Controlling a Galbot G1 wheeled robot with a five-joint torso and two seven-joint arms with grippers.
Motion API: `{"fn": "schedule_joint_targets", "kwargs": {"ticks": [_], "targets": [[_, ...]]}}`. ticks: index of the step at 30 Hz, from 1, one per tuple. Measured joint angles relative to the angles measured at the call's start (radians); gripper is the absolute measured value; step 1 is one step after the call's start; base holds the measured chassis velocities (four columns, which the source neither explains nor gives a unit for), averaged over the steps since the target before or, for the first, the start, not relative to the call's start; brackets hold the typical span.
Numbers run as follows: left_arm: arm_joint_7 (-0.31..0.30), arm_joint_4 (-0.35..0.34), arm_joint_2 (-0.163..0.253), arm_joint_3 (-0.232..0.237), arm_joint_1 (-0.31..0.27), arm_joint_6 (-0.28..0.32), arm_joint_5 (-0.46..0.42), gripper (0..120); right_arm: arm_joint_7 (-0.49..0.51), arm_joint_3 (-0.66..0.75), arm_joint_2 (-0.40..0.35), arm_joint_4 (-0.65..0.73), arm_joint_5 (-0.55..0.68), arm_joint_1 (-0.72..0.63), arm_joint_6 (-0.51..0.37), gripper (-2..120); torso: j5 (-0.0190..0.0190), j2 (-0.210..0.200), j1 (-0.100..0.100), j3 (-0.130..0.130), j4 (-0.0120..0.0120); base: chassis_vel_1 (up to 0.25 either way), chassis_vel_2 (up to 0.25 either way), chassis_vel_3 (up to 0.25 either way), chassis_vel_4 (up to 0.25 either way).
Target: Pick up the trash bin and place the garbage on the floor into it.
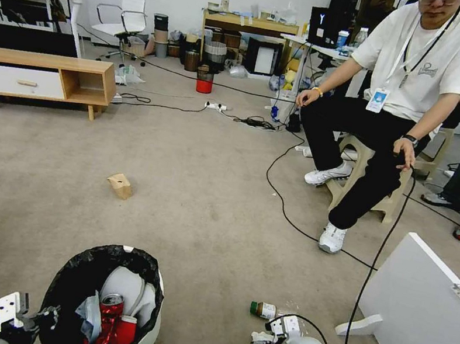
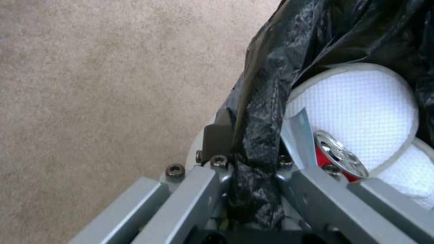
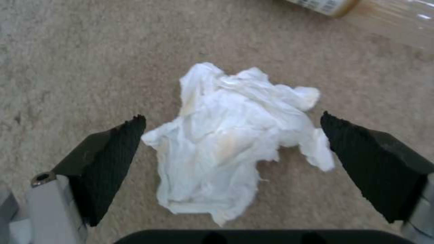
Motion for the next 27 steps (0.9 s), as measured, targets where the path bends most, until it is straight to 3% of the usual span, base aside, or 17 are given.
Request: {"fn": "schedule_joint_targets", "kwargs": {"ticks": [5, 8, 17, 27], "targets": [[0.000, 0.004, 0.002, 0.000, -0.003, -0.001, 0.000, 2, -0.002, -0.008, 0.014, -0.030, -0.013, 0.004, 0.017, 99, 0.0000, 0.000, 0.000, 0.000, -0.0001, 0.000, 0.000, 0.000, 0.000], [0.000, 0.007, 0.001, 0.001, -0.004, -0.001, 0.000, 2, -0.003, -0.011, 0.027, -0.044, -0.021, 0.004, 0.021, 90, 0.0000, 0.000, 0.000, 0.000, 0.0000, 0.000, 0.000, 0.000, 0.000], [0.000, 0.009, 0.002, 0.002, -0.004, -0.002, 0.000, 2, -0.015, -0.011, 0.043, -0.085, -0.061, -0.005, 0.046, 85, -0.0004, 0.000, 0.000, 0.000, -0.0001, 0.000, 0.000, 0.000, 0.000], [0.000, 0.015, 0.001, 0.006, -0.010, -0.003, 0.002, 2, -0.022, -0.011, 0.028, -0.071, -0.071, -0.026, 0.061, 64, 0.0012, 0.000, 0.000, 0.000, 0.0012, 0.000, 0.000, 0.000, 0.000]]}}
